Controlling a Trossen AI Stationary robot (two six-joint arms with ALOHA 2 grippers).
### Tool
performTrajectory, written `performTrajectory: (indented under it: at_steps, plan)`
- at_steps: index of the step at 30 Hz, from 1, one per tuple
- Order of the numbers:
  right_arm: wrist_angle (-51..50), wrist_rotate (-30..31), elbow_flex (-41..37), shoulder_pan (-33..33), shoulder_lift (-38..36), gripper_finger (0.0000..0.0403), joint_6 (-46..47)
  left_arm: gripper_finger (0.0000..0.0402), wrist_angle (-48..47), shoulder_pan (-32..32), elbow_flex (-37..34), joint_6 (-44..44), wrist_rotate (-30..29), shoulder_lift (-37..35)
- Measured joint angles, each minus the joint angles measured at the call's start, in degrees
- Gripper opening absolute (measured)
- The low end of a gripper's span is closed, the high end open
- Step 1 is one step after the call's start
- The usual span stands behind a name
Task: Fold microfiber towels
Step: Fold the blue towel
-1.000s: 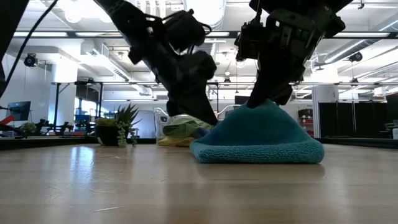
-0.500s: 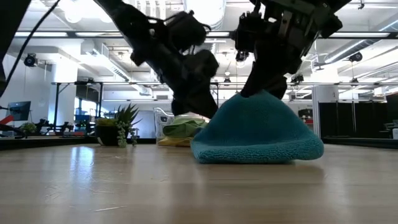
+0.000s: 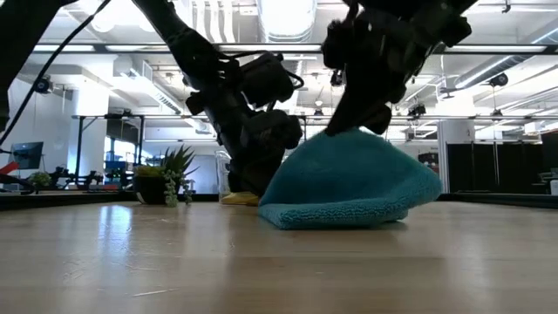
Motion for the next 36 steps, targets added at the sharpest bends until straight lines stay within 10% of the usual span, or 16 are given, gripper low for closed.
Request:
performTrajectory:
  at_steps: [14,36]
  plan:
    - [-2.1,-4.9,1.7,0.0,-1.5,0.0009,-2.0,0.0000,-3.5,1.1,0.1,4.0,1.0,-3.7]
    - [-3.4,-5.1,12.1,3.1,1.9,0.0009,-5.2,0.0000,-3.1,1.7,-1.1,9.3,21.3,-3.6]
